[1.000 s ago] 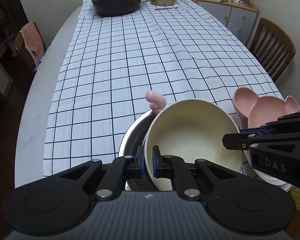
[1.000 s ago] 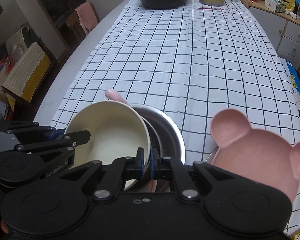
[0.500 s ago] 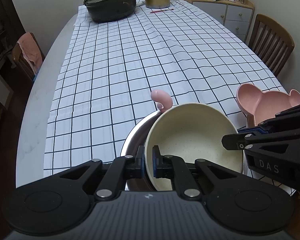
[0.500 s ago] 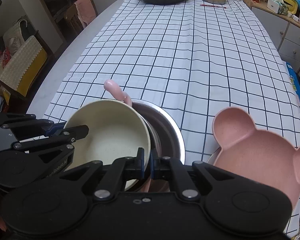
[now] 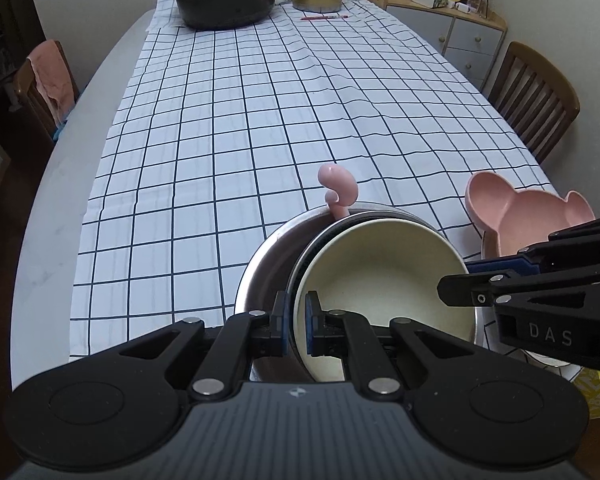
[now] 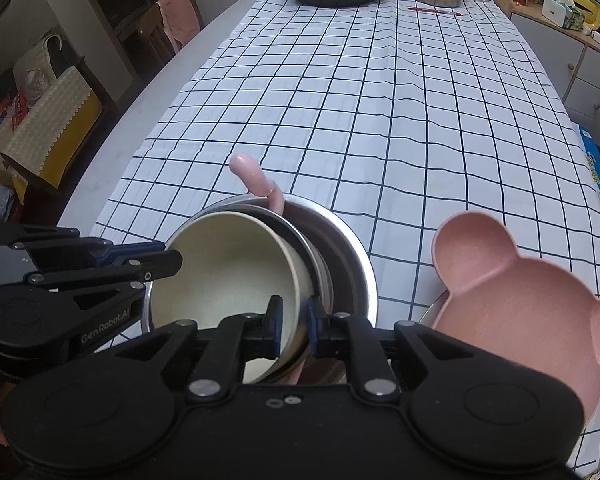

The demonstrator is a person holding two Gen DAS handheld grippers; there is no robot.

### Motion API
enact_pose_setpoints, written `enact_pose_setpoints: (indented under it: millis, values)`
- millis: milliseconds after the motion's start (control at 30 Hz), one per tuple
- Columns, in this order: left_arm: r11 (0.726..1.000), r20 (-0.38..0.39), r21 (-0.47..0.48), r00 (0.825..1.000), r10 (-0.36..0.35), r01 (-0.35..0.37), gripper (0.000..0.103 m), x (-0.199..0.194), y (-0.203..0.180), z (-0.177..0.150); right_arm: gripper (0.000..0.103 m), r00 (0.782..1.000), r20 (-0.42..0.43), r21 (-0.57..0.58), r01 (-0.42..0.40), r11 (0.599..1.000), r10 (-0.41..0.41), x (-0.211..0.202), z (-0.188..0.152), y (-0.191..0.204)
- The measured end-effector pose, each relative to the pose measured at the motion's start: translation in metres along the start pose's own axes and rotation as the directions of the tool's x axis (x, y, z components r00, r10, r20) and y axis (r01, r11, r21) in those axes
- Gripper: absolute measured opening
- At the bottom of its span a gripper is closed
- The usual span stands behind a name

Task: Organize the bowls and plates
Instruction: 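Lower the cream bowl into the pink pot and open both grippers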

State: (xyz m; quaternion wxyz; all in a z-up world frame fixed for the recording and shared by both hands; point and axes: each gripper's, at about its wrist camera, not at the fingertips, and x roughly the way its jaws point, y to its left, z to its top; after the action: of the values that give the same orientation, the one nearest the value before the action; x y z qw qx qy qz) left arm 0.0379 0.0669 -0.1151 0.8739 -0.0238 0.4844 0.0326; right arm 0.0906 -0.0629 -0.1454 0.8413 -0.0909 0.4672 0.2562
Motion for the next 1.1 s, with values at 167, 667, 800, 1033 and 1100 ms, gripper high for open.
enact_pose_setpoints:
  millis: [167,667,800,1033,1100]
  values:
    - [1.000,0.022,-0.001,1.000,-0.014,0.014,0.007,-0.009,-0.001,-0.003,0.028,1.000,0.019,-0.003,-0.009,1.000,0.009,-0.008,-0.001,0.002]
    - [0.999,0.079,-0.013,0.996,-0.049,0.050,0.009,-0.039,-0.013,-0.007,0.042,0.994,0.106,-0.017,-0.026,1.000,0.027,-0.039,-0.002,0.003]
    - [0.998,0.114,-0.023,0.992,-0.048,0.051,0.009,-0.051,-0.016,-0.009,0.048,0.990,0.138,-0.034,-0.029,0.999,0.033,-0.050,-0.004,0.004]
    - [0.997,0.157,-0.036,0.986,-0.058,0.065,0.009,-0.072,-0.023,-0.013,0.058,0.982,0.185,-0.055,-0.032,0.998,0.041,-0.070,-0.011,0.003]
    - [0.997,0.178,-0.037,0.982,-0.059,0.067,0.009,-0.078,-0.025,-0.016,0.064,0.978,0.205,-0.064,-0.032,0.997,0.045,-0.077,-0.014,0.004]
